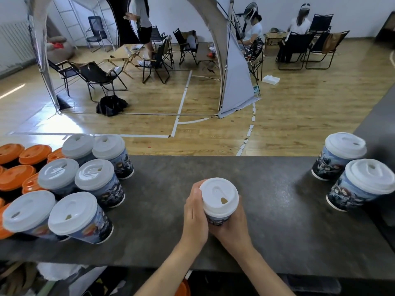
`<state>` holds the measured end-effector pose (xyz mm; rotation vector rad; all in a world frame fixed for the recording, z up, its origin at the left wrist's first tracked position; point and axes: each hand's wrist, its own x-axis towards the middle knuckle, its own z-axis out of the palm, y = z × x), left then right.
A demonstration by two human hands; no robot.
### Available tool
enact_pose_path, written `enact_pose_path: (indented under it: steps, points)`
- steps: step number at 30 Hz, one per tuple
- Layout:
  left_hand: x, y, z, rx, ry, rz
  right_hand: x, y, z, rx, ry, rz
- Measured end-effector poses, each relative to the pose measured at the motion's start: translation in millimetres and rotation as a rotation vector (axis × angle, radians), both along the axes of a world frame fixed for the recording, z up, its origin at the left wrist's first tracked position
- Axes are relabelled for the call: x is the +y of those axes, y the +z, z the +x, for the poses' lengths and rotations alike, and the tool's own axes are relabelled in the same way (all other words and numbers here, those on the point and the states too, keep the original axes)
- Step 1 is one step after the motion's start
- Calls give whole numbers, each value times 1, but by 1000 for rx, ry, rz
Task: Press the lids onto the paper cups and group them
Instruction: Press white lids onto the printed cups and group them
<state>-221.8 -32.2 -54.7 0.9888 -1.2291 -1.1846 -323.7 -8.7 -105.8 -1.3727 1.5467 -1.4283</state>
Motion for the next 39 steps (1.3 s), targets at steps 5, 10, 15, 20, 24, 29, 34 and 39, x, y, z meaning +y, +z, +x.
enact_pose_path:
  steps: [5, 10, 15, 20, 24, 29, 34, 39]
  points:
    - [-16, 20, 7, 31, -81, 144, 1, 0, -1, -13, 8, 10]
    - [-21, 33, 8, 6, -150, 194, -1, -4, -2, -24, 39, 24]
    - [-5, 24, 3, 56, 70, 97, -2, 4, 2, 12, 76, 12]
    - [2, 27, 2, 36, 71, 130, 0, 7, 4, 55, 75, 30]
    - [-30, 40, 23, 8, -265, 231, 0, 6, 4, 88, 61, 47]
    - [-29, 33, 18, 54, -226, 237, -1, 8, 7, 74, 30, 48]
    - [-6, 20, 5, 154, -14, 106, -3, 11, 7, 32, 44, 58]
    - [-30, 29, 14, 142, -263, 264, -4, 4, 3, 9, 33, 87]
